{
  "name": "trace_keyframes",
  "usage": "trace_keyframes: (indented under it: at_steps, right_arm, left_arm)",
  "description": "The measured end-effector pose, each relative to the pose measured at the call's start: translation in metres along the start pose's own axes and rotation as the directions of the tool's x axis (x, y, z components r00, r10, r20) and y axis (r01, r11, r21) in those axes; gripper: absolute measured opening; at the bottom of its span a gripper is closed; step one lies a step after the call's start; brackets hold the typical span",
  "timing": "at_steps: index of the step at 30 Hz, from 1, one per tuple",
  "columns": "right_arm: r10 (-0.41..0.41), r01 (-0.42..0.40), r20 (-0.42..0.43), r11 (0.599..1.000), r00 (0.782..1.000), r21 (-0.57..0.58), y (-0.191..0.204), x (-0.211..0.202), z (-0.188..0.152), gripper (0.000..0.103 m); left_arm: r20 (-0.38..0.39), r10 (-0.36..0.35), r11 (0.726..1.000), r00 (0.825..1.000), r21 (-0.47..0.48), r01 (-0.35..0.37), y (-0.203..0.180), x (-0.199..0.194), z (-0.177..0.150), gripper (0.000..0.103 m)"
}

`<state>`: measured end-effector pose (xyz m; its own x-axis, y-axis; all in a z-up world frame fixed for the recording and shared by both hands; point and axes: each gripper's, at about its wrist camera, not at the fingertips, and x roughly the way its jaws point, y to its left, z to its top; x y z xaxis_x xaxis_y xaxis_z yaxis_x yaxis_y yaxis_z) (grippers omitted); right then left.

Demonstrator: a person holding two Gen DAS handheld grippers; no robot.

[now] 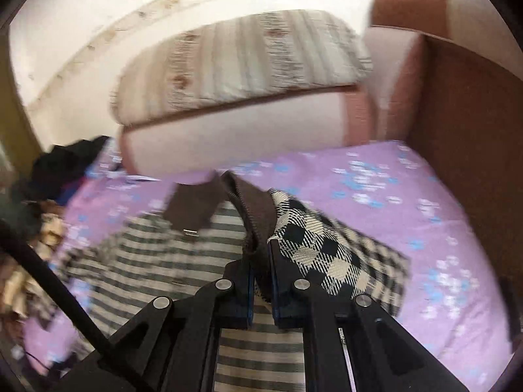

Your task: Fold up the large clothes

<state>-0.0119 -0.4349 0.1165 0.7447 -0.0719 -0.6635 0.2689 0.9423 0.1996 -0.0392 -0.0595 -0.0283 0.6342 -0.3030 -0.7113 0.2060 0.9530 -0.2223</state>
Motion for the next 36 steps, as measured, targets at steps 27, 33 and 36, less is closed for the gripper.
trace_keyframes:
  at_steps: [27,33,36]
  right_arm:
    - [0.331,-0.436,-0.437,0.885,0.836,-0.164,0.239,0.160,-0.119,0.043]
    - [0.181,-0.236,-0.315,0.960,0.932,-0.148,0.128,0.135,-0.085,0.043]
    - [0.002,-0.037,-0.328,0.994,0.945,-0.101,0.061,0.155,-0.084,0.043]
  left_arm:
    - [0.036,0.126,0.954,0.991,-0.277,-0.111,0.088,-0.012,0.019,0.093]
    - [0.024,0.132,0.968,0.991,-0.220,-0.124,0.073,-0.005,0.016,0.094]
    - [0.018,0.145,0.973,0.989,-0.185,-0.140,0.066,-0.002,0.013,0.094]
